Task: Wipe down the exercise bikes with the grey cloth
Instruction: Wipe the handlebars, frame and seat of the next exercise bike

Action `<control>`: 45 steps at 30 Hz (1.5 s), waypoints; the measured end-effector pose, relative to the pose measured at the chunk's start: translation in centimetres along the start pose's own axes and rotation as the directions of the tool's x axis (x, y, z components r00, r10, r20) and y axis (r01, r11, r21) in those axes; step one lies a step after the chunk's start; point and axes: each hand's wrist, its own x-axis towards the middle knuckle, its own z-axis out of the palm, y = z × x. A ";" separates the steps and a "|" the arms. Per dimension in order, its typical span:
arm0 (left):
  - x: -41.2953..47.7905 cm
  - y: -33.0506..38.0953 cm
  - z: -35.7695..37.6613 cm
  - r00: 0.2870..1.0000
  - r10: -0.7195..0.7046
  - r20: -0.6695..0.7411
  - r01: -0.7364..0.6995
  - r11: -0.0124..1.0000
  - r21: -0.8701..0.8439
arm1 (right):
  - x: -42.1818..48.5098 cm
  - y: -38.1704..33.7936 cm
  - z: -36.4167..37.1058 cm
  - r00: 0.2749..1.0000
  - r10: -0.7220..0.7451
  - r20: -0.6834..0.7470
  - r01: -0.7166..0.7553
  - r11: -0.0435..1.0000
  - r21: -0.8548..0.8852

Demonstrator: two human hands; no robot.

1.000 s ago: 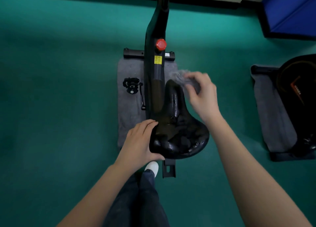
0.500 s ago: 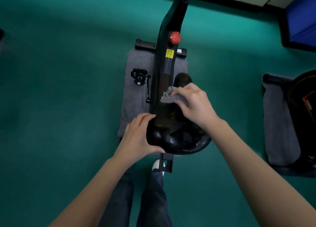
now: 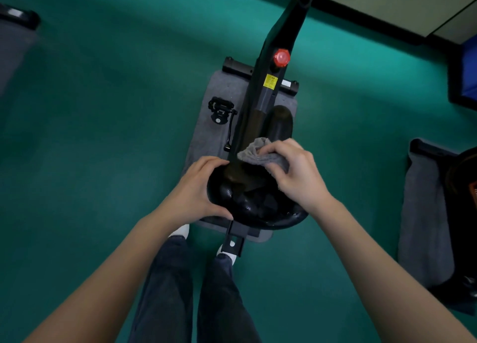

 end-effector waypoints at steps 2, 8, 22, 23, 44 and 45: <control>0.0 0.0 0.1 1.000 0.011 -0.006 -0.011 1.000 -0.015 | -1.1 -0.2 0.6 0.999 -0.030 0.011 0.030 1.000 0.001; 0.1 -0.1 0.2 1.000 0.009 -0.016 -0.010 1.000 -0.029 | -2.9 1.6 -0.9 0.987 0.053 -0.154 -0.024 0.983 0.183; 0.5 0.0 0.3 1.000 0.011 -0.021 -0.011 1.000 -0.011 | -8.5 5.0 -0.6 0.981 0.117 -0.157 -0.071 0.960 0.270; 0.4 -0.1 0.3 1.000 0.007 -0.024 -0.007 1.000 -0.014 | -8.9 5.0 -0.6 0.979 0.141 -0.149 -0.089 0.946 0.313; 0.3 -1.0 0.5 0.997 0.035 -0.068 -0.037 0.999 -0.025 | -10.9 7.7 7.5 0.523 0.832 -0.182 -0.103 0.274 0.956; 0.3 -1.0 0.4 0.997 0.035 -0.067 -0.037 0.999 -0.029 | -11.1 7.0 8.0 0.469 0.861 -0.196 -0.083 0.264 0.961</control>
